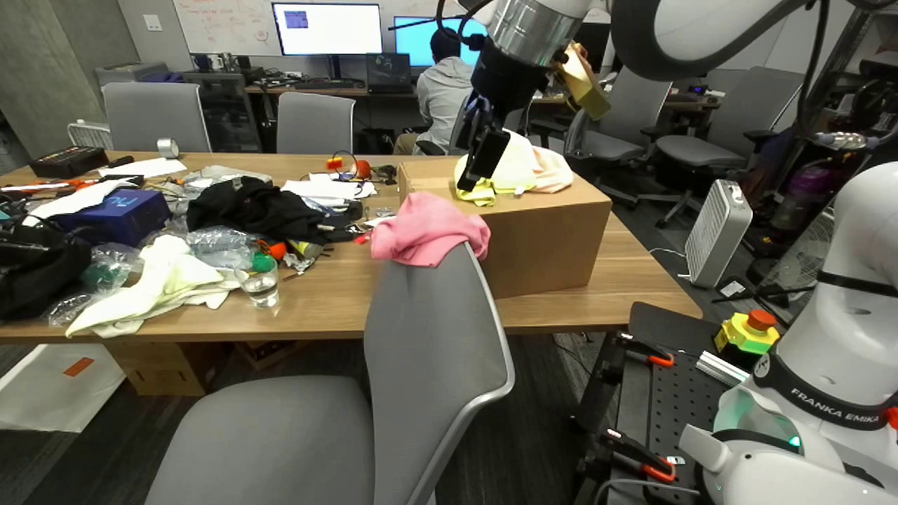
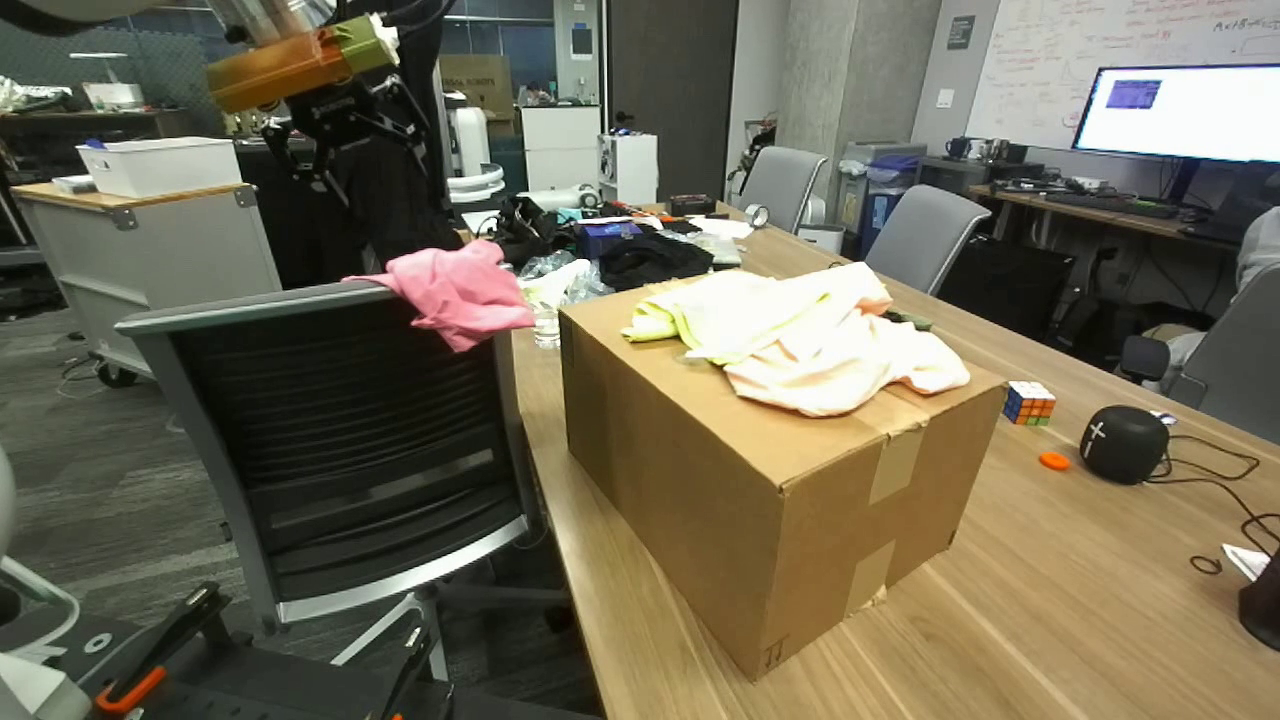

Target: Put the shirts on the chair onto the box

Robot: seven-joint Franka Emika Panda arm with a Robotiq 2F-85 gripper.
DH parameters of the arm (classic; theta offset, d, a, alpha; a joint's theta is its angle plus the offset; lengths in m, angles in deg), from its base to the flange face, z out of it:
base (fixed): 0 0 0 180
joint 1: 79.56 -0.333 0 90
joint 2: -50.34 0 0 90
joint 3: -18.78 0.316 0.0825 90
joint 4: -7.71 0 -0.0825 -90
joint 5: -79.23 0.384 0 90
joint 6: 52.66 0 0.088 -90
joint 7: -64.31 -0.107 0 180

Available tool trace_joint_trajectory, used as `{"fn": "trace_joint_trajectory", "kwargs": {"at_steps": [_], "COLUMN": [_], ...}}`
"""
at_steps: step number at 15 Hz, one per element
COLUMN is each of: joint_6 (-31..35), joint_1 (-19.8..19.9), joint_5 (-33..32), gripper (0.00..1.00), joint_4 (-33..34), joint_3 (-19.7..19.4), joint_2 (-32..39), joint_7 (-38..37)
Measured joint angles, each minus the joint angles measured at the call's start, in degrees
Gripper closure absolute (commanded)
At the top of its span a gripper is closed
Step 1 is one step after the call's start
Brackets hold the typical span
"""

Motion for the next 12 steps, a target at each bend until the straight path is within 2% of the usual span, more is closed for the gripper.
{"fn": "trace_joint_trajectory", "kwargs": {"at_steps": [5,12], "joint_6": [3.34,3.96], "joint_1": [1.14,1.18], "joint_5": [-1.37,-4.15], "gripper": [0.0,0.0], "joint_4": [-1.32,-2.49], "joint_3": [2.86,8.07], "joint_2": [2.06,3.68], "joint_7": [-4.43,-10.6]}}
